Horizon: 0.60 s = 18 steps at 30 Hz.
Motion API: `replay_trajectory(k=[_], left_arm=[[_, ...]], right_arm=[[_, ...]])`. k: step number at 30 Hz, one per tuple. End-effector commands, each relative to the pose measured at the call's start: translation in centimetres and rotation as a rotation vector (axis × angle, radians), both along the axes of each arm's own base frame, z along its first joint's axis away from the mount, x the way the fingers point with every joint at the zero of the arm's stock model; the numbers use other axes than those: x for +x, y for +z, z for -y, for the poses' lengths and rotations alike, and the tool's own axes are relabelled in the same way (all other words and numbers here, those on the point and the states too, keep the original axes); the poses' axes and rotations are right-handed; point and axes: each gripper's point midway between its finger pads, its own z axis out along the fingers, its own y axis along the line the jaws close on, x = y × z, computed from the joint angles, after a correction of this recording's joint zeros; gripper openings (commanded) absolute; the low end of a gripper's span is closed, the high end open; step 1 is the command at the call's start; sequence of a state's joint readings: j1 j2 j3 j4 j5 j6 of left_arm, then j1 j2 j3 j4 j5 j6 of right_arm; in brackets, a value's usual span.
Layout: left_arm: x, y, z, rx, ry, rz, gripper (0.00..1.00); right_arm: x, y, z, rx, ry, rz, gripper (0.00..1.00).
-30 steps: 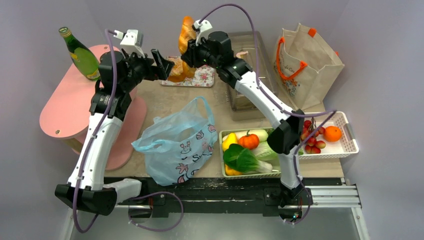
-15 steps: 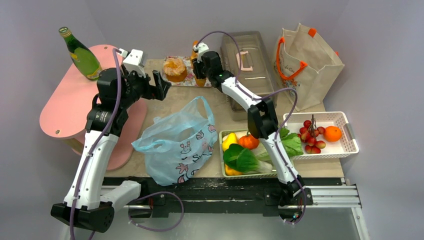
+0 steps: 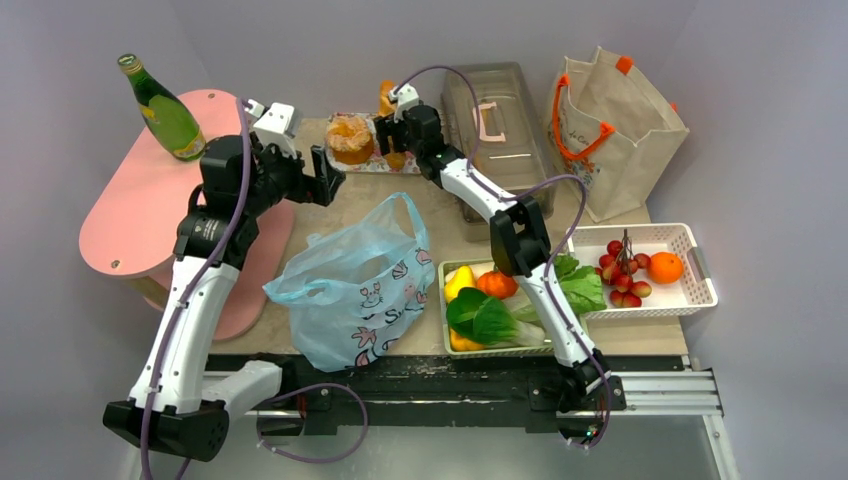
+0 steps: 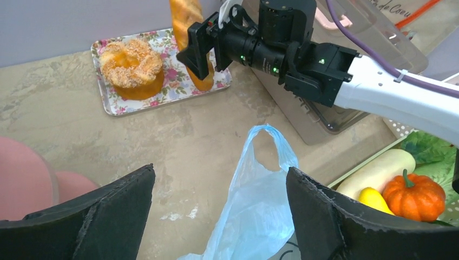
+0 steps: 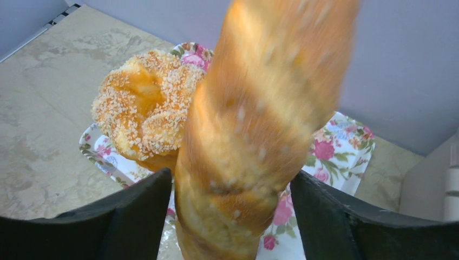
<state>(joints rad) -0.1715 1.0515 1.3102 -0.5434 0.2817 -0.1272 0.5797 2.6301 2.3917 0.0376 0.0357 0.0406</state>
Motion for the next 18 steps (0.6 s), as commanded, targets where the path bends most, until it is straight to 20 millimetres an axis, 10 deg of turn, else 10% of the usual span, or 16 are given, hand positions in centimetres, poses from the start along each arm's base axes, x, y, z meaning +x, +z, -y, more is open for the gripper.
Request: replay_trajectory(k=[1,10,18], left_arm=[[0.0,-1.0,0.2,0.04,-0.036,-0.023,0.88],[-3.1,-7.2,1.1,0.208,-0.264,-0.23,0.99],[-5.0,-17.9,-0.3,0.545,-0.412,-0.439,1.0]], right_arm=[[0.2,9.3,-0.4,0.103,0.012,0.176,0.85],[-2.7,15.8,0.1,0.119,0.088,0.22,0.93],[-11.0,17.2,0.7,0.063,0.316,0.017,0.93]])
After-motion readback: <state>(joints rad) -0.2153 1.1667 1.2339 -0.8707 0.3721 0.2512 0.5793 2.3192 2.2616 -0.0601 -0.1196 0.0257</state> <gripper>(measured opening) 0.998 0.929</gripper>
